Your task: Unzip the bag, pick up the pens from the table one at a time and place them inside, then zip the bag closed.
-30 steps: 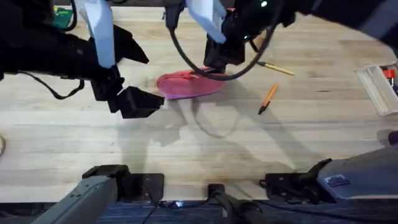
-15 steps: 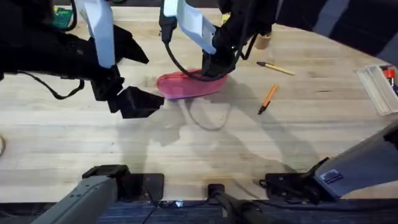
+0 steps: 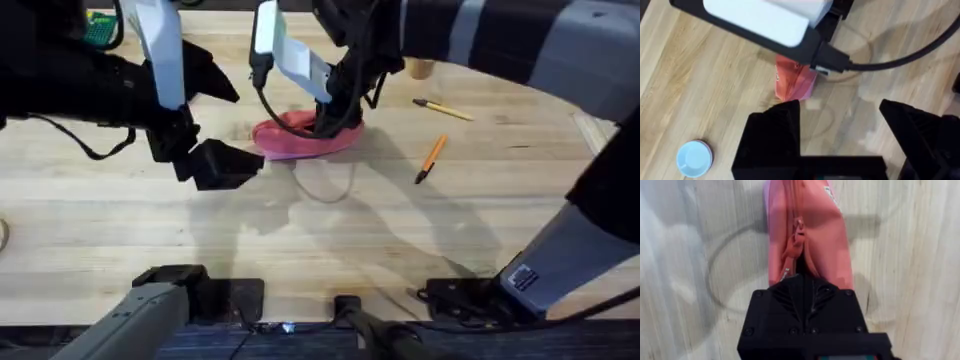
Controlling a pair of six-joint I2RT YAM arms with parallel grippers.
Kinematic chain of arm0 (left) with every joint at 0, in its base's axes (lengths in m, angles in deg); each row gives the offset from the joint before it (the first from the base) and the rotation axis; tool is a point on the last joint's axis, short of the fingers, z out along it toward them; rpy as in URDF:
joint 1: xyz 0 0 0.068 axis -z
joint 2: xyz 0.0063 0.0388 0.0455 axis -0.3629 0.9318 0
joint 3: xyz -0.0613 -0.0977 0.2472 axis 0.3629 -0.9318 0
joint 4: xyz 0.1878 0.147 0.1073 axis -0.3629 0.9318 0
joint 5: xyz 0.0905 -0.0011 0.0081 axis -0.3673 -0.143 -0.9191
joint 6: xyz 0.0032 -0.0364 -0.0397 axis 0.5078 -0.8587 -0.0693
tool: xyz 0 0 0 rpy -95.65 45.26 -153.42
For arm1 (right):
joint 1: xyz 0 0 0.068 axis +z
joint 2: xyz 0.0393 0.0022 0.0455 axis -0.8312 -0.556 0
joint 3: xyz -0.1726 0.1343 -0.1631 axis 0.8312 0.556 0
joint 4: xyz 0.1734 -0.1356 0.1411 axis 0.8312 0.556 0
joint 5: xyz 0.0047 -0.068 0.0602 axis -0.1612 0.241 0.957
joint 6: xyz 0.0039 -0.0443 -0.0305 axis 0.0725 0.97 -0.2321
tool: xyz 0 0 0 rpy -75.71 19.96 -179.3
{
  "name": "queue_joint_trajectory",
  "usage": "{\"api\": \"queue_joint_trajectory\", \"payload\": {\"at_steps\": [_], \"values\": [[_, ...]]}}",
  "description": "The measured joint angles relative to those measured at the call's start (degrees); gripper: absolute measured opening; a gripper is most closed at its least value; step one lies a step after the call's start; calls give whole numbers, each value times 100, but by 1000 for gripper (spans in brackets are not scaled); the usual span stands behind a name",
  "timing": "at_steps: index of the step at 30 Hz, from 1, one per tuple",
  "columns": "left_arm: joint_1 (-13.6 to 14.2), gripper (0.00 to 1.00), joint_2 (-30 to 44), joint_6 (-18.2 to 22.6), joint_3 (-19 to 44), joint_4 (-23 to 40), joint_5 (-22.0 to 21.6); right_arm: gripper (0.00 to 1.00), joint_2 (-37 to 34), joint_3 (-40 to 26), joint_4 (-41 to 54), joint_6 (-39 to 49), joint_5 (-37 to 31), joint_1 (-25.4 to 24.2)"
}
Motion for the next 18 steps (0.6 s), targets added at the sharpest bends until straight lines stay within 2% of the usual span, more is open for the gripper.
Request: {"api": "queue_joint_trajectory", "payload": {"at_steps": [7,9,11,13,18], "values": [[0,993,0,0,0,0,0,29,-48,0,-190,-1,-24,101],[0,993,0,0,0,0,0,48,-48,0,-194,0,-24,110],[0,993,0,0,0,0,0,130,-50,0,-201,0,-26,112],[0,993,0,0,0,0,0,289,-51,0,-215,0,-42,114],[0,993,0,0,0,0,0,952,-52,0,-284,44,-70,112]]}}
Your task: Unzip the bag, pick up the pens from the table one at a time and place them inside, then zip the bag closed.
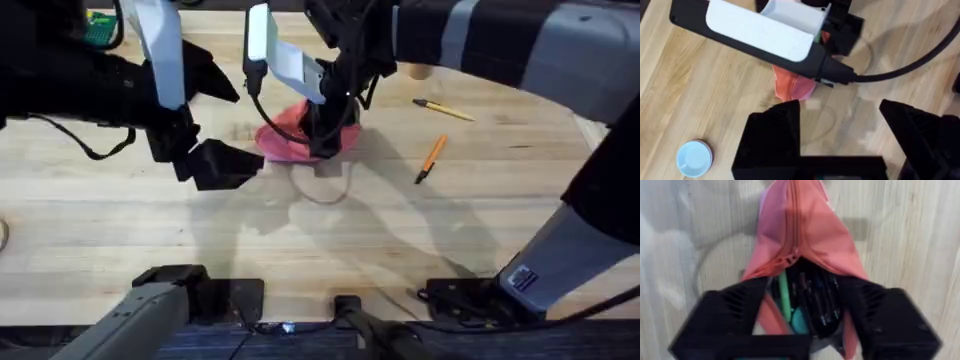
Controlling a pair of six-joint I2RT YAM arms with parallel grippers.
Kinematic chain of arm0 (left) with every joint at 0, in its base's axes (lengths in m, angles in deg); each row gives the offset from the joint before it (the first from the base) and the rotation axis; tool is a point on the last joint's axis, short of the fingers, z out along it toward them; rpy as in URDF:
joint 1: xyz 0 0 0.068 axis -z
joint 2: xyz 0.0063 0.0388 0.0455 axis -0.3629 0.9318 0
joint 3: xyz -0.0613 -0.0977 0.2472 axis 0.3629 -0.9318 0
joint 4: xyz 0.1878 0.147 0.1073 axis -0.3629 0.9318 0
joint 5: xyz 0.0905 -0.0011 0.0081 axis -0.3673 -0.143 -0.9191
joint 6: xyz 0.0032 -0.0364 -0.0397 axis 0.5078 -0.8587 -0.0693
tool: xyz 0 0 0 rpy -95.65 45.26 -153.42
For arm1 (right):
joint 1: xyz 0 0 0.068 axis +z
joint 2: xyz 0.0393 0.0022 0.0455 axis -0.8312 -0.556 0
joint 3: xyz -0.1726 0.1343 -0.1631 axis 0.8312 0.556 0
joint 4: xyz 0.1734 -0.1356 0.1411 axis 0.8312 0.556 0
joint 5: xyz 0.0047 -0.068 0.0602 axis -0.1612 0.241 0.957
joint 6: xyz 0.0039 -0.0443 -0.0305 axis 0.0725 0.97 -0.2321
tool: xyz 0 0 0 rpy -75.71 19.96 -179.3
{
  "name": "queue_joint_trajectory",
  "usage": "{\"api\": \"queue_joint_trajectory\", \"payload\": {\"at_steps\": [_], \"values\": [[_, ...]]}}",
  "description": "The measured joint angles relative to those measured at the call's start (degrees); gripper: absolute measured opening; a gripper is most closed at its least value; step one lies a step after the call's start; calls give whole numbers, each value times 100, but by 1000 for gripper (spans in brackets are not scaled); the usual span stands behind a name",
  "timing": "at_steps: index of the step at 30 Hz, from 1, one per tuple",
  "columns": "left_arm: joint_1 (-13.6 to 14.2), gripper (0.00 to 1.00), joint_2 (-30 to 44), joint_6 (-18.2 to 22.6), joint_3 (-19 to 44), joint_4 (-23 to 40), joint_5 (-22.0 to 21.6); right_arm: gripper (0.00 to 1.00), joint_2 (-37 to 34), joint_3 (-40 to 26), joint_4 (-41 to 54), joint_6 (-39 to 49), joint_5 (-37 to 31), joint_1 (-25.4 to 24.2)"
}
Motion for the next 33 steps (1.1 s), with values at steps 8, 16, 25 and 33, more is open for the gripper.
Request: {"api": "queue_joint_trajectory", "payload": {"at_steps": [8,16,25,33], "values": [[0,993,0,0,0,0,0,995,-20,0,15,-1,9,9],[0,993,0,0,0,-4,0,996,-20,0,17,-2,9,9],[0,993,0,0,0,-46,0,996,410,0,94,-144,47,26],[0,993,0,0,0,-46,0,996,1459,-9,568,-506,130,61]]}}
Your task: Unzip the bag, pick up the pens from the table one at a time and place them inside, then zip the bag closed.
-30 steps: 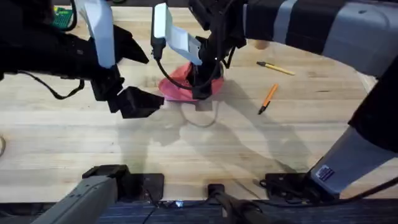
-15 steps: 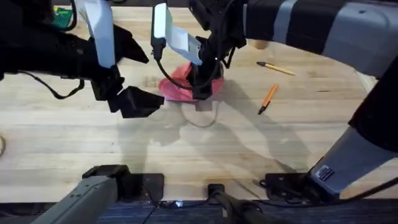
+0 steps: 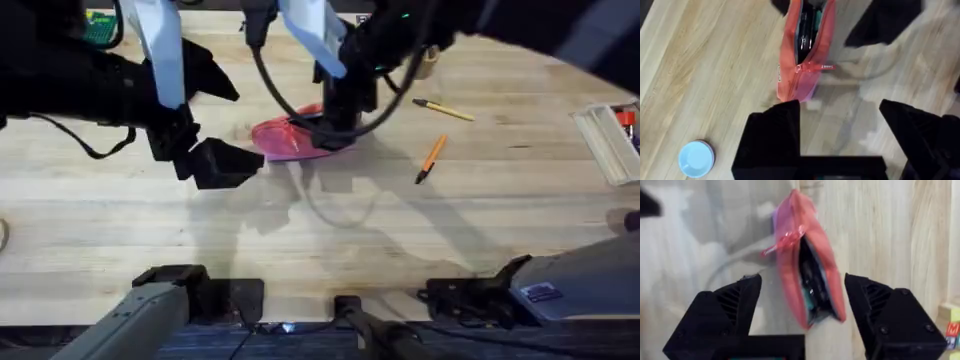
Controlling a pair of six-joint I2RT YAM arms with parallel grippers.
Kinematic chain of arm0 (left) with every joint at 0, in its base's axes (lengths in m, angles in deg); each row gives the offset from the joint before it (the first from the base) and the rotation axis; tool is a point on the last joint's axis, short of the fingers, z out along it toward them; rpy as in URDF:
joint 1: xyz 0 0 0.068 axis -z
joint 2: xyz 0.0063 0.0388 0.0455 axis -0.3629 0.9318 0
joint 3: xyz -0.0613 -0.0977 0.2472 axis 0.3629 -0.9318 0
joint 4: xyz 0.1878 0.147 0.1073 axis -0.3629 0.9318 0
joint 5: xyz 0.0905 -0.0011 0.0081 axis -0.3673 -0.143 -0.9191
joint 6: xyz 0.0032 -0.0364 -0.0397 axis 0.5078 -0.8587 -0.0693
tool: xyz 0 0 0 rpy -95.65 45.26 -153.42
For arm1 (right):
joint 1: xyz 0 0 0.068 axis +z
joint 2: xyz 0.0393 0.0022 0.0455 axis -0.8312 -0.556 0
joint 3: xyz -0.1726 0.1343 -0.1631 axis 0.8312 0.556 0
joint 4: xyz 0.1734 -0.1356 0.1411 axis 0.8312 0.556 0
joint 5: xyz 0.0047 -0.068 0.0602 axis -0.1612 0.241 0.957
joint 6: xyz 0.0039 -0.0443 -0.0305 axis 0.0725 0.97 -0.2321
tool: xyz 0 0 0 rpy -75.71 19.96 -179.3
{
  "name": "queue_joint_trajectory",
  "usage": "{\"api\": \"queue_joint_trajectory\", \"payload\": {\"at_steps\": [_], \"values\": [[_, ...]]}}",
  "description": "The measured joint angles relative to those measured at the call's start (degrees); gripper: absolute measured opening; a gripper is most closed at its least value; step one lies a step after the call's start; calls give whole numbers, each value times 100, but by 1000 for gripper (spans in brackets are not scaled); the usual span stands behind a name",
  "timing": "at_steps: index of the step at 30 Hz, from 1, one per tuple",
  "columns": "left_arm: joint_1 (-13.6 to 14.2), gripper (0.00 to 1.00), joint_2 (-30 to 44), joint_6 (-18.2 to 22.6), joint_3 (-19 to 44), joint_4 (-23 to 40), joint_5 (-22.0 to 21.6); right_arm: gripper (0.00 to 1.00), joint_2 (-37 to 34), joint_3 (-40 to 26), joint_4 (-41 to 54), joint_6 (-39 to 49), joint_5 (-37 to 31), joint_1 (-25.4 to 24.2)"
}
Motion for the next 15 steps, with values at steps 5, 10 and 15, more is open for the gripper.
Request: {"api": "queue_joint_trajectory", "payload": {"at_steps": [5,10,15], "values": [[0,993,0,1,0,0,0,995,415,0,525,-159,-345,0],[0,993,0,0,0,0,0,996,820,0,656,-685,-877,0],[0,993,0,0,0,0,0,996,1237,0,798,-1246,-1235,-63]]}}
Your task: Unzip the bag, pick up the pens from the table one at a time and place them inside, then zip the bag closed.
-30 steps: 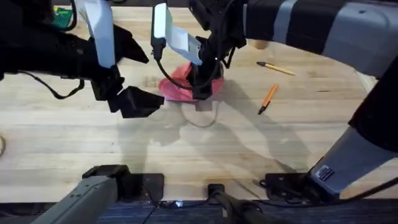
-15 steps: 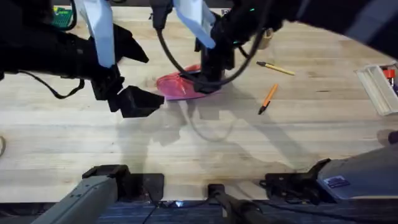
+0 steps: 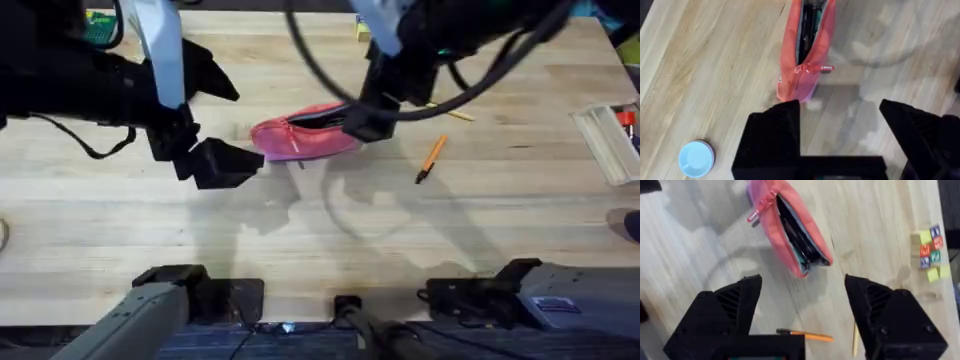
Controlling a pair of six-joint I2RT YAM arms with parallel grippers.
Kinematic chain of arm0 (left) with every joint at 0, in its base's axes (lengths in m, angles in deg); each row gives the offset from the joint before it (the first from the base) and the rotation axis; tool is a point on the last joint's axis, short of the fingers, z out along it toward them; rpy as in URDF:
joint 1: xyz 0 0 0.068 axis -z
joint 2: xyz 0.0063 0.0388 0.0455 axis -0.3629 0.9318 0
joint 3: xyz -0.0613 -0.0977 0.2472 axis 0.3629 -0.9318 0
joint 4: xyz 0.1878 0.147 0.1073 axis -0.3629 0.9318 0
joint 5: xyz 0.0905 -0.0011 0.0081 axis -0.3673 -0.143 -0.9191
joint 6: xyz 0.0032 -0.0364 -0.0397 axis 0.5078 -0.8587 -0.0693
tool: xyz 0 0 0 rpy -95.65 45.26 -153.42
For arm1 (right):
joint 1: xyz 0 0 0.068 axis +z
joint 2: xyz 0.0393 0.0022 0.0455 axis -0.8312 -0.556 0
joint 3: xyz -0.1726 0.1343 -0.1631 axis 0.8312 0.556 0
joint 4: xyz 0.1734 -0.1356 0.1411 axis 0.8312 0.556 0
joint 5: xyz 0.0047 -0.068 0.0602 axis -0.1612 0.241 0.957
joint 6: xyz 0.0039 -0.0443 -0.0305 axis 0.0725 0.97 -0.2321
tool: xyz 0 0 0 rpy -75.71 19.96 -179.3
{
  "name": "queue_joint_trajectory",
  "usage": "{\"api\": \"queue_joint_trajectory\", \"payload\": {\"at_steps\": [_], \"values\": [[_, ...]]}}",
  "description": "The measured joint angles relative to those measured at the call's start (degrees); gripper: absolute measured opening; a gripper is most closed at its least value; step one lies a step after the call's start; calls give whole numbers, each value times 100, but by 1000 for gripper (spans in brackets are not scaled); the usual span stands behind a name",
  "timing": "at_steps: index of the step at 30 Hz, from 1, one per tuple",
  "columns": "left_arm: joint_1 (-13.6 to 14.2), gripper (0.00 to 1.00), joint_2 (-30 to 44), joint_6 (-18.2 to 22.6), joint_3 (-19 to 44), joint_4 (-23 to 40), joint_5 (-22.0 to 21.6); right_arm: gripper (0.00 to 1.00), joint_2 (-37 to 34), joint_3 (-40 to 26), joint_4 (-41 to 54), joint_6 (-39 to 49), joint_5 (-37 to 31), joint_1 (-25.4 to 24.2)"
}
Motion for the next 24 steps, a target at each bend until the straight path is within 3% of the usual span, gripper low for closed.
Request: {"api": "queue_joint_trajectory", "payload": {"at_steps": [5,17,18,24], "values": [[0,994,-2,0,0,0,0,996,295,0,60,-421,-113,-367],[0,993,0,0,0,0,0,996,907,32,27,-1005,-119,-1756],[0,994,0,0,0,0,0,996,1139,323,-83,-1199,-119,-2153],[0,994,0,0,0,0,0,996,1194,892,-93,-1851,-119,-2705]]}}
